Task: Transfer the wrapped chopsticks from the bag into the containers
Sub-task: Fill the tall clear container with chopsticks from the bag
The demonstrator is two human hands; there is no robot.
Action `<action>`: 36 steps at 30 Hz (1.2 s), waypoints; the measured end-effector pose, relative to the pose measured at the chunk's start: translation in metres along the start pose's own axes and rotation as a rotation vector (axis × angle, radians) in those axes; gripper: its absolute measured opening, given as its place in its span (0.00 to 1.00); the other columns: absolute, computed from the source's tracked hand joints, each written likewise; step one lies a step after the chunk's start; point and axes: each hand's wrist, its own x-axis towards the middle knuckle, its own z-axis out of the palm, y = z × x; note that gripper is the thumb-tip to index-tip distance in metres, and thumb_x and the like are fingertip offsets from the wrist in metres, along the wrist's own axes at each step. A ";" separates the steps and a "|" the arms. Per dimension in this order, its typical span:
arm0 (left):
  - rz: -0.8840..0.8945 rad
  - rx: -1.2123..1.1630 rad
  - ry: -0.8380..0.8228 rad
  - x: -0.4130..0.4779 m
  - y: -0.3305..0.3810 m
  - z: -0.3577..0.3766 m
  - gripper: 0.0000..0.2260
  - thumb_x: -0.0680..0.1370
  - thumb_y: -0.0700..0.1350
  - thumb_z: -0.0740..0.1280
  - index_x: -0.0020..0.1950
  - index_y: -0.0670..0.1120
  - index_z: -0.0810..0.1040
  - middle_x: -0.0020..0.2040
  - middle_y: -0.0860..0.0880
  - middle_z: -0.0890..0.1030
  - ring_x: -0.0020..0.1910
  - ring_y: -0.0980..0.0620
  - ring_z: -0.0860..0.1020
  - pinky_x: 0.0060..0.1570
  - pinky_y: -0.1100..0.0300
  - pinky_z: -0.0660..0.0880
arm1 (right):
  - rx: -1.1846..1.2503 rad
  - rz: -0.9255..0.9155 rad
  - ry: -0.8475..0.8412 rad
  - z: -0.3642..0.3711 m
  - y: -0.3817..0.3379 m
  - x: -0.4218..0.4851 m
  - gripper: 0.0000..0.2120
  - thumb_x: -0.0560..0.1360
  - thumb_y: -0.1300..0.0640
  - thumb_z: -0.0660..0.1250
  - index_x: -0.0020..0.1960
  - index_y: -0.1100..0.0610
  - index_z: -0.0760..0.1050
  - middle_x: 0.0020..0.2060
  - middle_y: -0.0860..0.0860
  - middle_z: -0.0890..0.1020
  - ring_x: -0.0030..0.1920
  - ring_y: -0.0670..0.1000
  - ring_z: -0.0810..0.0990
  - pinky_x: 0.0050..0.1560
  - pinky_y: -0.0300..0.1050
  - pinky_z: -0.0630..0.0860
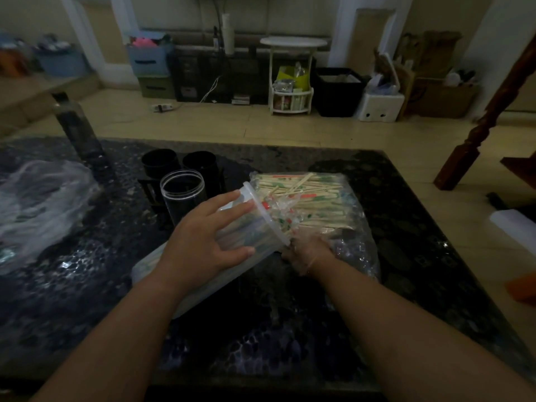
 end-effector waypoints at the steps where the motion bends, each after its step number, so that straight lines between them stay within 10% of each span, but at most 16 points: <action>1: -0.003 -0.002 0.004 0.000 0.000 0.000 0.31 0.64 0.64 0.71 0.67 0.68 0.69 0.70 0.70 0.64 0.70 0.63 0.66 0.67 0.59 0.63 | -0.039 0.019 0.009 0.002 0.002 0.000 0.20 0.80 0.55 0.63 0.71 0.60 0.69 0.70 0.57 0.71 0.68 0.58 0.71 0.61 0.42 0.70; 11: 0.001 -0.005 -0.004 -0.003 0.000 -0.003 0.31 0.65 0.64 0.70 0.68 0.64 0.70 0.70 0.66 0.65 0.69 0.61 0.67 0.67 0.59 0.64 | -0.071 0.157 0.187 0.022 -0.013 -0.026 0.15 0.79 0.59 0.56 0.64 0.54 0.73 0.62 0.55 0.75 0.58 0.60 0.77 0.54 0.56 0.77; 16: -0.003 0.008 -0.021 -0.005 0.000 -0.003 0.31 0.65 0.64 0.69 0.68 0.63 0.70 0.70 0.65 0.66 0.68 0.63 0.66 0.66 0.60 0.64 | -0.119 0.140 0.123 0.013 -0.012 -0.048 0.26 0.80 0.56 0.57 0.77 0.51 0.53 0.62 0.55 0.78 0.54 0.59 0.82 0.47 0.51 0.76; 22: -0.009 0.004 -0.034 -0.006 0.006 -0.003 0.31 0.65 0.65 0.68 0.68 0.62 0.70 0.70 0.60 0.68 0.67 0.61 0.67 0.65 0.58 0.64 | -0.092 0.110 -0.032 -0.016 -0.022 -0.086 0.22 0.77 0.37 0.60 0.60 0.52 0.77 0.56 0.56 0.81 0.56 0.58 0.79 0.54 0.50 0.76; 27: -0.003 0.025 -0.030 -0.007 0.009 -0.003 0.31 0.65 0.64 0.68 0.68 0.60 0.71 0.70 0.58 0.69 0.66 0.58 0.69 0.64 0.58 0.65 | -0.147 0.044 -0.013 -0.045 -0.029 -0.108 0.17 0.76 0.41 0.61 0.56 0.49 0.79 0.51 0.54 0.82 0.52 0.57 0.81 0.49 0.48 0.75; 36: 0.029 -0.055 -0.042 -0.008 0.005 -0.002 0.30 0.66 0.61 0.70 0.67 0.55 0.76 0.70 0.53 0.72 0.68 0.55 0.71 0.66 0.56 0.69 | -0.191 -0.190 0.632 -0.093 -0.040 -0.123 0.14 0.72 0.42 0.60 0.34 0.49 0.64 0.27 0.46 0.69 0.30 0.53 0.74 0.28 0.41 0.53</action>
